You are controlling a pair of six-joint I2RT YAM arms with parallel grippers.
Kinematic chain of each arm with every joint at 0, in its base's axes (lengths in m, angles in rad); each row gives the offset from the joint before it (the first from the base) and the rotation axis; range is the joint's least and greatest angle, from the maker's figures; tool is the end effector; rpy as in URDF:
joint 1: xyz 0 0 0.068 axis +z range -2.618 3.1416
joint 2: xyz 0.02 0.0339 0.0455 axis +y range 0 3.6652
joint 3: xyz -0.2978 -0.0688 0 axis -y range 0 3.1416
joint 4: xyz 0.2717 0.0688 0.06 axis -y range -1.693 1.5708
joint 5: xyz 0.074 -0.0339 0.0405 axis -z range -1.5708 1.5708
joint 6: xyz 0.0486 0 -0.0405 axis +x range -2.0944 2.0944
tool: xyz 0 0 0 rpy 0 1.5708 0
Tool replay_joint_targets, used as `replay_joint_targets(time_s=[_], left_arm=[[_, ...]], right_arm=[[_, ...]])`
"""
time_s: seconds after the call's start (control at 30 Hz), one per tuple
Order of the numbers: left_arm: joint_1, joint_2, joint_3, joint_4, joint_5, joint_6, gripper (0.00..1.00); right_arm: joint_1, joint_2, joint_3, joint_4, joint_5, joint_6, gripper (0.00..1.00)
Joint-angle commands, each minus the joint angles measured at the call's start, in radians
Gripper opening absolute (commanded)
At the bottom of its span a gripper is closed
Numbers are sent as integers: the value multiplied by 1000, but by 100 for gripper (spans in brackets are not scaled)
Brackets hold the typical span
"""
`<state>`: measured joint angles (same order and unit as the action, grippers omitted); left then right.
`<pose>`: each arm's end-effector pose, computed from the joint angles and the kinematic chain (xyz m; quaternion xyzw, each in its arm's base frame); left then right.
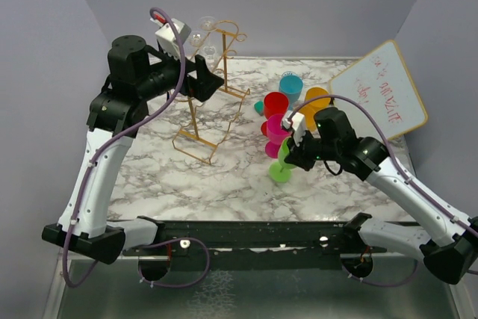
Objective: Take the wine glass off the wine glass rack
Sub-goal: Place the wine glass at the center of the board.
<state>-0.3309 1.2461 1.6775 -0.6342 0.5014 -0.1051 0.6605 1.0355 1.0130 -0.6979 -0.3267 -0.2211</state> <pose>0.2392 -0.1069 0.5404 0.2404 0.7284 -0.3201 0.5561 0.1731 0.1542 0.3443 -0.4442 0.7843 0.2333 0.3649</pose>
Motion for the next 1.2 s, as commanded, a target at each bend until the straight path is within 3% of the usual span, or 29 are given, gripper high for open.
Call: replay_joint_targets(time_s=[0.0, 0.3, 0.43, 1.1, 1.17], left_arm=[[68, 12, 30, -36, -20, -47, 99], [113, 23, 63, -39, -52, -33, 99], [119, 10, 61, -41, -74, -25, 99], [127, 8, 44, -52, -63, 3, 99], [128, 8, 44, -54, -74, 5, 99]], right_arm=[[24, -12, -10, 82, -21, -94, 0], [33, 22, 50, -59, 262, -50, 1], [34, -33, -21, 13, 355, 2, 0], [31, 58, -76, 106, 450, 115, 1], [31, 58, -75, 114, 455, 133, 7]])
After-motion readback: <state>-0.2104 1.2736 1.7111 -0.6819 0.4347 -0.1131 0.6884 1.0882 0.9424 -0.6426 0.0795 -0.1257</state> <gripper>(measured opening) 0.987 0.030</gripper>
